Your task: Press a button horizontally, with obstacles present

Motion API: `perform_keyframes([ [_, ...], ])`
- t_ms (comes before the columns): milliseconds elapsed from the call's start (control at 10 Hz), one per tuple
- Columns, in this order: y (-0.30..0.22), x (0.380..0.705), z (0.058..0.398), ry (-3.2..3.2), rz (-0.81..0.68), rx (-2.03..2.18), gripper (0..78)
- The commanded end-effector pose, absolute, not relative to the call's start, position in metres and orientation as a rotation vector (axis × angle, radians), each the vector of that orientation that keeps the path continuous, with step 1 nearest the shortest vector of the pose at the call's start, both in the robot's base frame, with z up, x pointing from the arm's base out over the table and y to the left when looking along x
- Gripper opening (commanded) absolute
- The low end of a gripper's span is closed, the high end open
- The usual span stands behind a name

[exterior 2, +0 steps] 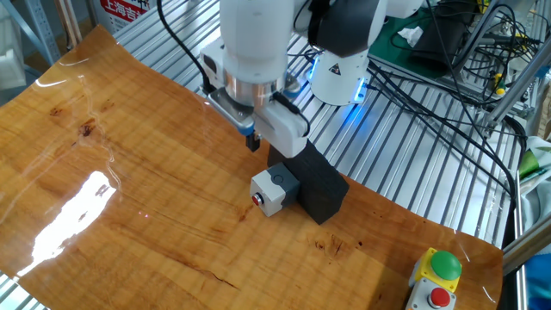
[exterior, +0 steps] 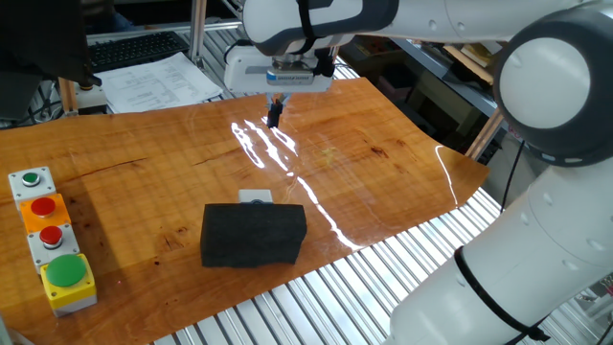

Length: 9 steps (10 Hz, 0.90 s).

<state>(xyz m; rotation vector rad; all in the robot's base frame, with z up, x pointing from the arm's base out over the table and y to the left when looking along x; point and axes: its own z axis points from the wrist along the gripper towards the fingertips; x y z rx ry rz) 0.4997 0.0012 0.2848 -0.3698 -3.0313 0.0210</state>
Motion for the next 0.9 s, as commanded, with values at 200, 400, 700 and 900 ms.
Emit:
perform_keyframes([
  [200,0.0022,0.5011,0.2664,-3.070,-0.011,-0.389,0.0],
  [400,0.0022,0.5011,0.2664,-3.073,-0.023,-0.396,0.0],
  [700,0.0022,0.5011,0.2664,-3.042,-0.060,-0.456,0.0],
  [900,0.0022,0.5011,0.2664,-3.031,-0.058,-0.470,0.0],
])
